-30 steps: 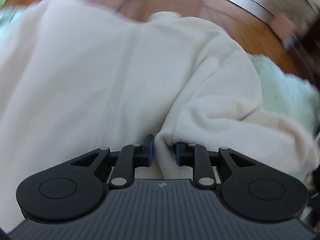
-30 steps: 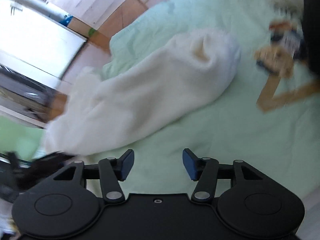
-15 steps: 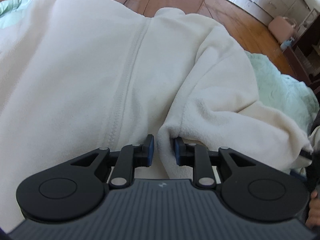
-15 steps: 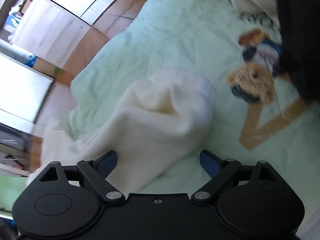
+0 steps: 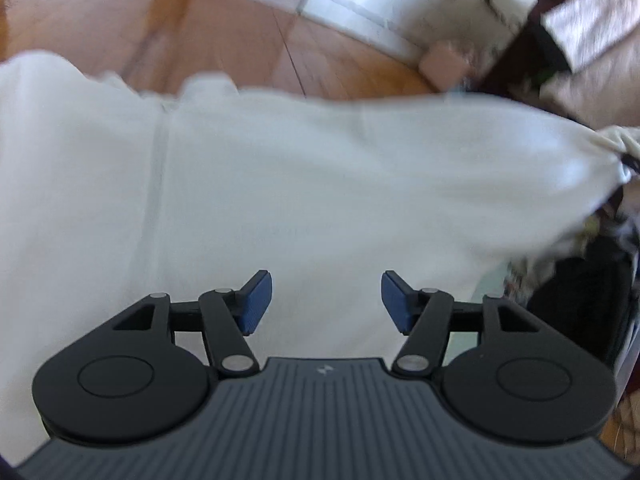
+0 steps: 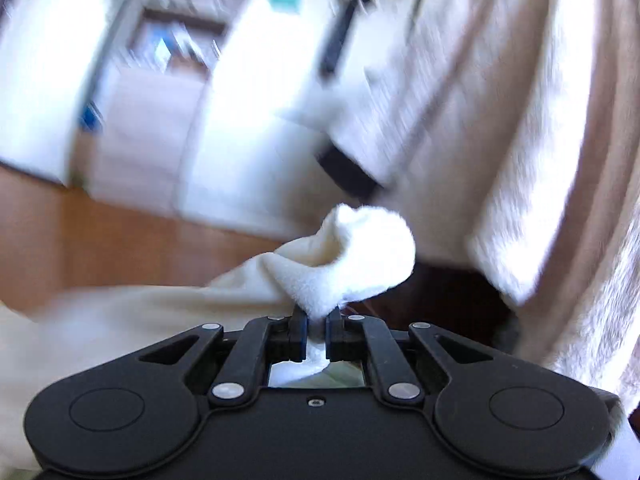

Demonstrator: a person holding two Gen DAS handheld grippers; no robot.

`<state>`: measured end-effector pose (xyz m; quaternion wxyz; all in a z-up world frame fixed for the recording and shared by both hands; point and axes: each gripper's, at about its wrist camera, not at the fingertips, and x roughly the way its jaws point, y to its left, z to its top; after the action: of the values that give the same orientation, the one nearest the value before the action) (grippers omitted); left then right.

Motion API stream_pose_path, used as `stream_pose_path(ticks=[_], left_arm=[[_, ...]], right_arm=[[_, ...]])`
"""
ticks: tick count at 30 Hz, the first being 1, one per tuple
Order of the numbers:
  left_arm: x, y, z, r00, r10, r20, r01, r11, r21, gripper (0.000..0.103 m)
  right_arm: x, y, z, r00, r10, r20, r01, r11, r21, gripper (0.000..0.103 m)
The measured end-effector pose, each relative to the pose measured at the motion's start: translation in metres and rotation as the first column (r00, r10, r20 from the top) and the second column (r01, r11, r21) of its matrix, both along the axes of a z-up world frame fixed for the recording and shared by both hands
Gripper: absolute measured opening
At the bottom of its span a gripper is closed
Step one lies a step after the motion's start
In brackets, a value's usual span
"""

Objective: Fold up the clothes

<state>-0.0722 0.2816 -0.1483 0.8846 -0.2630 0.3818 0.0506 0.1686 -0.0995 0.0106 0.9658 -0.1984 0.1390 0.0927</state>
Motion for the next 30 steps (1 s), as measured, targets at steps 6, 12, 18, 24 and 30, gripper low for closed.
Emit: stream_pose_path(ticks=[6, 12, 18, 24, 30], left_arm=[[0.016, -0.029, -0.040, 0.983, -0.089, -0.162, 0.107, 0.989, 0.104, 0.060], [0.008, -0.025, -0.041, 0.977, -0.119, -0.178, 0.137, 0.987, 0.089, 0.062], [-0.014, -0.002, -0.033, 0.987, -0.073, -0.142, 0.075, 0.997, 0.007, 0.063], [-0.071, 0.026, -0.027, 0.998, 0.005, -0.061, -0.016, 0.983, -0.182, 0.065], [-0.137, 0.066, -0.001, 0.994, 0.065, -0.088, -0.070, 0.996, -0.058, 0.065]], right_arm=[[0.078, 0.005, -0.023, 0.995, -0.089, -0.046, 0.076, 0.972, -0.221, 0.001], [0.063, 0.027, -0.008, 0.972, 0.045, -0.229, -0.059, 0.997, -0.051, 0.029], [0.024, 0.082, -0.062, 0.822, 0.243, -0.514, -0.234, 0.969, 0.083, 0.050], [-0.038, 0.188, -0.136, 0.467, 0.486, -0.739, -0.476, 0.842, 0.253, 0.050], [-0.131, 0.312, -0.151, 0.227, 0.665, -0.711, -0.733, 0.598, 0.325, 0.050]])
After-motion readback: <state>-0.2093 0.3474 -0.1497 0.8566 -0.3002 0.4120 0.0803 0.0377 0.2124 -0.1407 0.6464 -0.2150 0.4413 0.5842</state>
